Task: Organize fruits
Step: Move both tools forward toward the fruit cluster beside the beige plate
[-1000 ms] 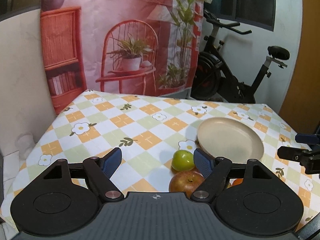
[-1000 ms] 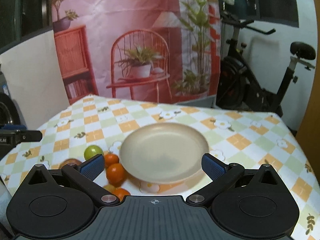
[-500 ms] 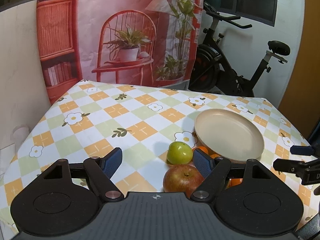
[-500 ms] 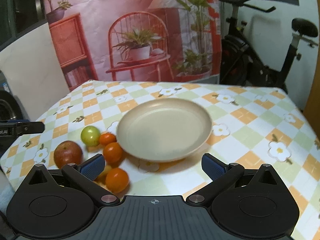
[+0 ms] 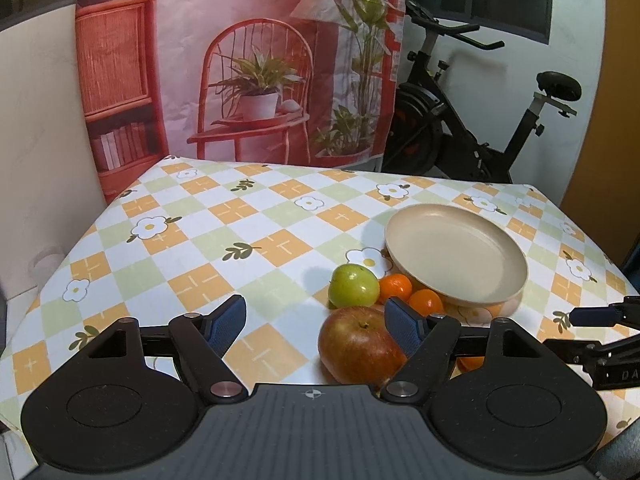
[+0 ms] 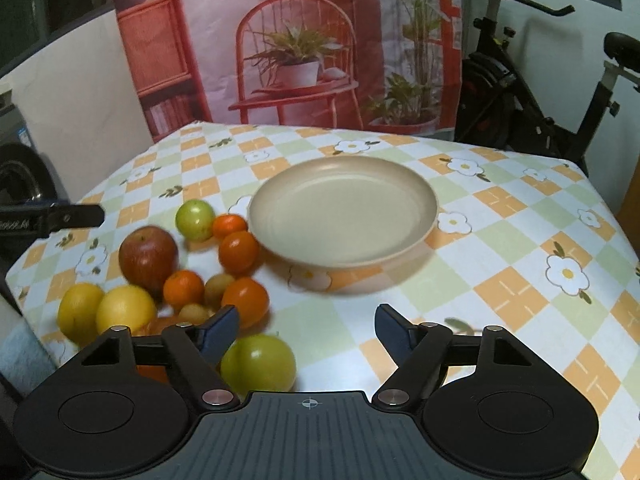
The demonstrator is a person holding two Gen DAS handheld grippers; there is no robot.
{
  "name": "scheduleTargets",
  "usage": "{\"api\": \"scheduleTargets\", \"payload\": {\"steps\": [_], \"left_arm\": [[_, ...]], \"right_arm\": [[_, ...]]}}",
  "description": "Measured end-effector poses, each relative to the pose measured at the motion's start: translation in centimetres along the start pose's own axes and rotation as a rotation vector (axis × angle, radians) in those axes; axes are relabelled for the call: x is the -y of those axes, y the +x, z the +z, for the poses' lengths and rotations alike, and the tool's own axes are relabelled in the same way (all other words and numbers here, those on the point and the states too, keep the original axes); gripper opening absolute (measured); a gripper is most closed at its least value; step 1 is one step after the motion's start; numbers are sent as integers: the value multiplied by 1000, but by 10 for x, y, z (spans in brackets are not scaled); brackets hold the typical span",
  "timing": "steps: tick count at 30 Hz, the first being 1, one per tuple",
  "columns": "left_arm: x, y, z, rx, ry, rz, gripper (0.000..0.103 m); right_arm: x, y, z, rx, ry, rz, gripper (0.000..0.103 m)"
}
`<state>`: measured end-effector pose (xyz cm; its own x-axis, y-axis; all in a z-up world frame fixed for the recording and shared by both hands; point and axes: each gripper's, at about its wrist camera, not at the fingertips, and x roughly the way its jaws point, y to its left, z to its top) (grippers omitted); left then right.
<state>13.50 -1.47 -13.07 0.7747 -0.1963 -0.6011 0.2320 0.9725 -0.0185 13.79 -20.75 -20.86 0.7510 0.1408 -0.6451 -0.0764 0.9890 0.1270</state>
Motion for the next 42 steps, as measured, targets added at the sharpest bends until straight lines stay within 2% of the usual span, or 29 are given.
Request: {"api": "scheduleTargets", "payload": {"steps": [6,12,17,31,33,42], "left_arm": [[1,-2,-2,0,12,-10,78],[3,-5,-5,11,20,-9,78],[3,-4,-6,8,21,-10,78],[5,0,-9,-6,38,-14,78],[5,0,-9,-7,40,-15,78],[6,0,-9,-10,43,-15,78]], "right_arm": [[-4,-4,-9,-22,-33,19,56],[-21,-2,-12,-61,-141,58,52],[-22,5,-13,-88,-167,68,49],[1,20,-13,-101,-76,188,47],[3,21,-14,-101,-57,208,44],[3,17,-16,-71,-45,189,43]]}}
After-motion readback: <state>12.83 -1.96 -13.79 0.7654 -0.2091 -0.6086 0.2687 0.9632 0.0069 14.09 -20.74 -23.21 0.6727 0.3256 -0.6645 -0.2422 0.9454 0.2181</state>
